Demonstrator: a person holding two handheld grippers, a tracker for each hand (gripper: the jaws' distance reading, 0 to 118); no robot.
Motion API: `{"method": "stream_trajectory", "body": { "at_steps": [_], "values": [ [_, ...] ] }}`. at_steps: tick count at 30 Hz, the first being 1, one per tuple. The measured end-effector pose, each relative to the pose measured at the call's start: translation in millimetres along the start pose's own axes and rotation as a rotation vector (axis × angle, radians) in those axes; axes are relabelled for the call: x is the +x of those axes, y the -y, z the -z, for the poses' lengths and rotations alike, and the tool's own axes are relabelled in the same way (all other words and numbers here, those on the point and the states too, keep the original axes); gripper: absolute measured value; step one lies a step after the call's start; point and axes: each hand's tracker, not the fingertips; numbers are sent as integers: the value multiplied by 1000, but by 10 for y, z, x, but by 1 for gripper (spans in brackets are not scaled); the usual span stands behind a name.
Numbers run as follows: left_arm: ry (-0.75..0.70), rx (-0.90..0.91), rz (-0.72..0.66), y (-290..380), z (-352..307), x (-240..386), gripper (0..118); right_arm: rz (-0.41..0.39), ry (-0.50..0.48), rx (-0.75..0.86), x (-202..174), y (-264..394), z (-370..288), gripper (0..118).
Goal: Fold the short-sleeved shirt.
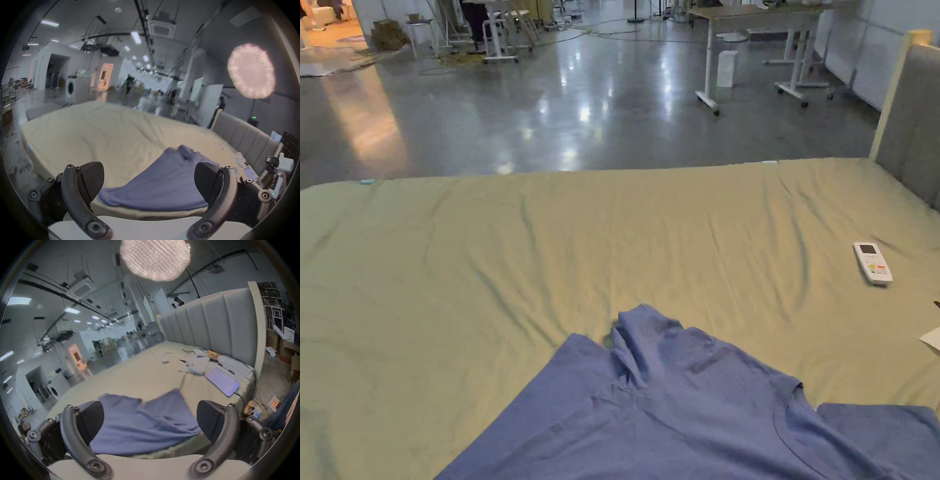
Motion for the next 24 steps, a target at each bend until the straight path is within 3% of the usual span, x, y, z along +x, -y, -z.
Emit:
{"method": "stream_trajectory", "body": {
  "at_steps": [3, 6, 7, 9, 10, 11, 13, 14, 15, 19, 24],
  "values": [
    [20, 39, 35, -91, -109, 429, 111, 13, -111, -8, -231, -34, -65, 114],
    [65, 69, 76, -139, -151, 677, 107, -60, -174, 24, -461, -100, -165, 114],
    [89, 54, 67, -165, -155, 745, 99, -99, -179, 29, -578, -129, -199, 114],
    [96, 34, 78, -199, -161, 865, 51, -177, -167, 50, -710, -148, -245, 107],
    [84, 21, 101, -218, -153, 953, 31, -224, -170, 65, -765, -147, -269, 96],
    [71, 25, 127, -200, -158, 1007, 20, -269, -168, 79, -835, -146, -287, 73],
    [95, 40, 154, -177, -191, 1049, 16, -332, -174, 73, -925, -137, -289, 39],
    [96, 30, 155, -190, -183, 1084, 7, -342, -185, 38, -952, -131, -269, 18],
    [84, 22, 156, -185, -186, 1108, 7, -336, -187, 1, -966, -121, -255, 4],
    [83, 1, 139, -148, -248, 1067, 4, -294, -211, -38, -988, -42, -264, 0],
    [19, 3, 128, -125, -315, 966, 4, -321, -214, -26, -1049, -44, -250, 0]
  ]
}}
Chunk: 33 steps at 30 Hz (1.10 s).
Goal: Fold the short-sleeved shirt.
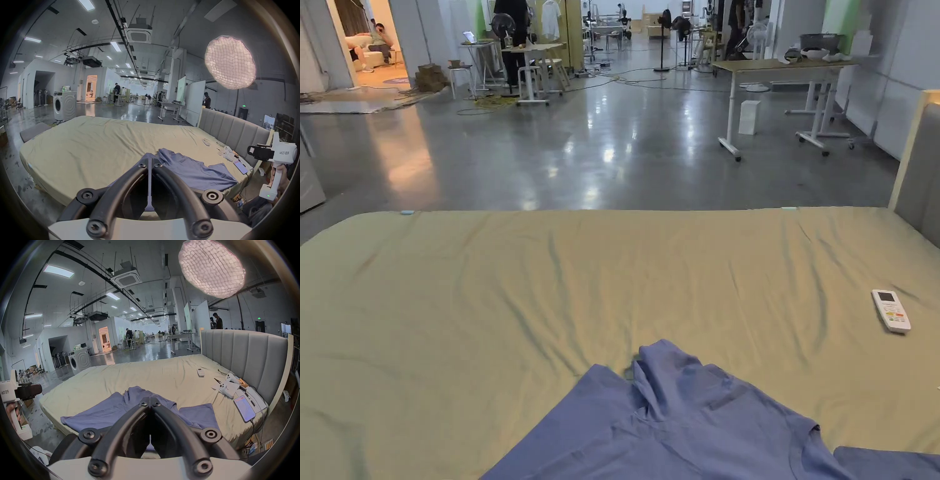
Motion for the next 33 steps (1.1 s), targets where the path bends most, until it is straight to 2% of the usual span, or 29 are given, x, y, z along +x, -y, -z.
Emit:
{"method": "stream_trajectory", "body": {
  "at_steps": [4, 8, 9, 10, 13, 14, 15, 19, 23, 27, 28, 30, 31, 33],
  "values": [
    [-63, 18, -6, 35, -41, -193, 4, 1, -29, -7, 10, 3, 12, 0],
    [-168, -34, -93, 48, -32, -530, 4, -25, -55, -11, -23, 62, 15, 0],
    [-192, -52, -117, 63, -19, -632, 8, -29, -63, -20, -22, 90, 32, 0],
    [-203, -89, -151, 75, 10, -761, 17, -31, -68, -41, -22, 121, 65, 0],
    [-234, -111, -270, 234, 135, -1161, 76, -33, -77, -105, -10, 217, 159, 0],
    [-262, -135, -308, 297, 205, -1302, 92, -34, -75, -113, -11, 235, 186, 0],
    [-289, -160, -336, 357, 269, -1413, 95, -33, -75, -118, 1, 261, 204, 0],
    [-368, -264, -344, 781, 688, -1810, 95, -7, -76, -147, 19, 303, 271, 0],
    [-368, -367, -331, 1248, 1138, -2044, 95, 5, -55, -190, 11, 324, 321, 0],
    [-371, -437, -348, 1352, 1359, -1953, 92, 0, -21, -224, 6, 349, 308, 0],
    [-368, -446, -319, 1378, 1401, -1915, 90, 4, -15, -230, 6, 363, 302, 0],
    [-388, -446, -178, 1341, 1416, -1750, 90, 14, -3, -246, 13, 388, 307, 0],
    [-371, -473, -154, 1344, 1433, -1700, 87, 20, 1, -251, 8, 401, 297, 0],
    [-374, -492, -120, 1344, 1431, -1578, 66, 33, 4, -257, 9, 415, 298, 0]
  ]
}}
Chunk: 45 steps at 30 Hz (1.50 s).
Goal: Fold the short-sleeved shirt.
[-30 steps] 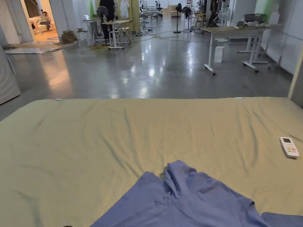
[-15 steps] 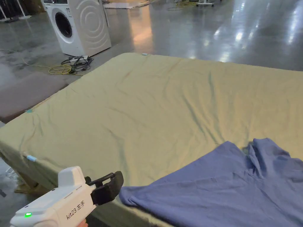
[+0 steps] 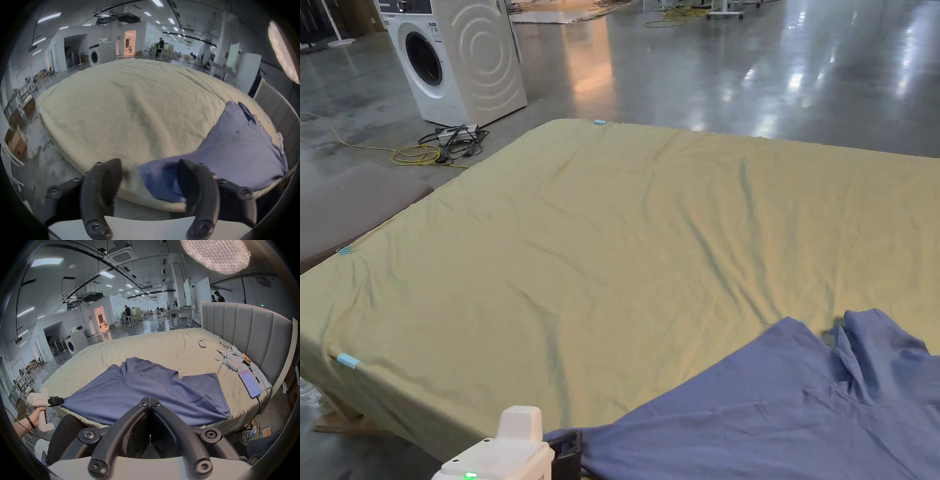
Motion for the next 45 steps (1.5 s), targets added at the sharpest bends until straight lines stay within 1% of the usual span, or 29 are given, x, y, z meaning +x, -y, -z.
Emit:
{"method": "stream_trajectory", "body": {
  "at_steps": [2, 3, 4, 5, 7, 8, 9, 12, 15, 17, 18, 21, 22, 23, 25, 26, 27, 29, 33, 35, 36, 38, 39, 40, 41, 42, 43, 44, 45],
  "values": [
    [17, 5, 27, 57, 20, 50, 43, 6, 0, -2, -12, 16, 5, 0],
    [19, 14, 34, 74, 7, 102, 31, 8, 0, -5, -21, 22, 18, 0],
    [38, 17, 33, 77, 8, 133, 15, 10, -1, -9, -22, 20, 35, 0],
    [63, 8, 21, 85, 49, 142, 9, 12, -3, -12, -22, 15, 50, 0],
    [35, -23, 8, 78, 94, 227, 8, 16, -7, -10, -37, 10, 50, 0],
    [56, -22, -9, 72, 89, 225, 8, 19, -11, -8, -33, -3, 62, 0],
    [90, -31, -55, 81, 106, 206, 8, 23, -15, -6, -28, -14, 77, 0],
    [74, -33, -111, 104, 151, 190, 8, 43, -23, -2, 14, -6, 144, 0],
    [78, -19, -225, 149, 172, 141, 8, 49, -29, -18, 30, 0, 289, 0],
    [63, -4, -141, 170, 165, 183, 8, 19, -34, -29, 34, -47, 416, 0],
    [50, 2, -108, 178, 168, 212, 8, -14, -38, -38, 34, -108, 505, 0],
    [44, -31, -100, 98, 175, 242, 8, -108, -63, -80, 102, -359, 861, 1],
    [48, -54, -114, 60, 185, 229, 8, -112, -78, -81, 145, -461, 1002, 3],
    [51, -68, -121, 35, 197, 216, 8, -117, -94, -92, 187, -561, 1143, 20],
    [58, -86, -111, -23, 128, 265, 8, -191, -94, -134, 222, -792, 1523, 66],
    [62, -92, -107, -36, 118, 270, 8, -229, -90, -165, 243, -888, 1721, 83],
    [65, -96, -107, -48, 120, 264, 8, -260, -93, -191, 259, -979, 1957, 84],
    [71, -105, -119, -45, 145, 253, 8, -315, -89, -262, 280, -1082, 2444, 84],
    [81, -117, -128, -59, 158, 242, 8, -466, -71, -403, 307, -1069, 3422, 84],
    [85, -122, -131, -70, 161, 237, 8, -487, -77, -458, 291, -1037, 3762, 84],
    [87, -126, -136, -77, 161, 237, 8, -484, -78, -475, 267, -1040, 3913, 84],
    [88, -128, -142, -78, 180, 226, 8, -474, -77, -467, 214, -1087, 4095, 83],
    [88, -128, -142, -82, 180, 228, 8, -463, -79, -455, 198, -1114, 4183, 80],
    [89, -130, -141, -88, 177, 234, 8, -461, -85, -448, 197, -1138, 4268, 71],
    [88, -133, -138, -93, 186, 225, 8, -461, -88, -446, 201, -1145, 4337, 50],
    [86, -136, -134, -102, 190, 228, 8, -466, -80, -455, 191, -1146, 4383, 37],
    [82, -139, -129, -112, 191, 244, 8, -476, -74, -497, 191, -1129, 4429, 31],
    [78, -142, -124, -118, 191, 258, 8, -470, -108, -537, 187, -1095, 4430, 26],
    [73, -143, -111, -117, 200, 263, 8, -479, -113, -515, 167, -1067, 4397, 26]
  ]
}}
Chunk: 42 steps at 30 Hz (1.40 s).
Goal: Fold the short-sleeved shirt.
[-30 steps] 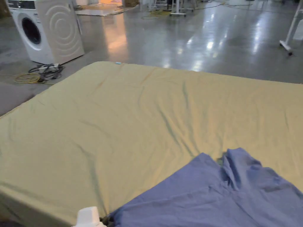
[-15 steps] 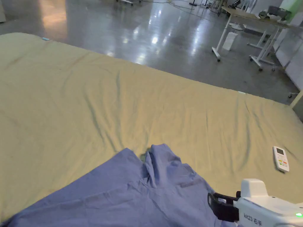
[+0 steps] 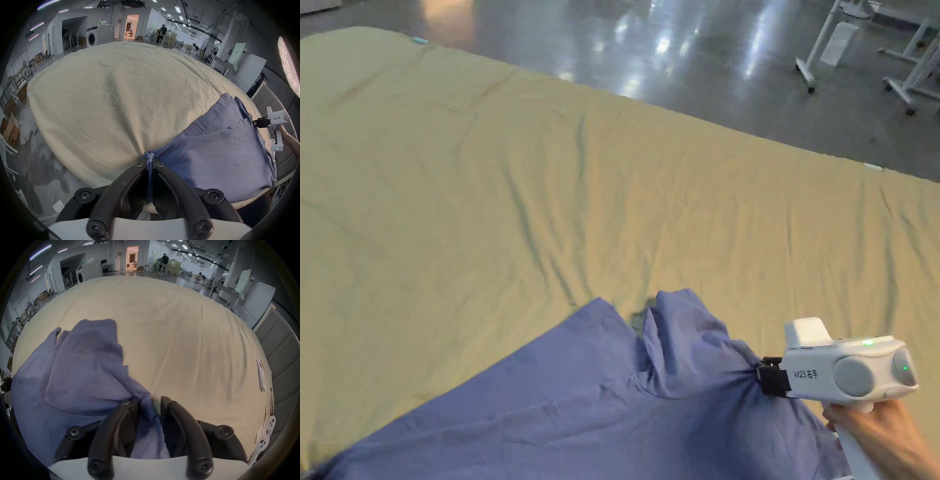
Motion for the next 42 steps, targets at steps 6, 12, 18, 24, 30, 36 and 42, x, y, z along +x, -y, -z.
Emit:
{"method": "stream_trajectory", "body": {
  "at_steps": [6, 12, 18, 24, 30, 36, 42],
  "values": [
    [-9, 10, 1, 20, -4, 2, 8, 45, -19, 2, -13, 47, 28, 4],
    [45, 34, -71, 24, -90, -149, 7, 315, -148, 126, 74, 254, -449, 2],
    [109, 249, -31, -305, -875, -70, 7, 404, -227, 439, 248, 500, -1868, 2],
    [263, 491, 41, -996, -1893, 263, 7, 300, -85, 670, 330, 523, -3371, 2],
    [355, 668, 94, -1733, -2685, 564, 7, 256, 74, 873, 507, 439, -4754, 2],
    [300, 804, 177, -2371, -3318, 705, 7, 233, 225, 987, 821, 335, -5601, 2],
    [289, 891, 216, -2867, -3883, 854, 7, 204, 335, 1047, 706, 130, -6066, 2]
  ]
}}
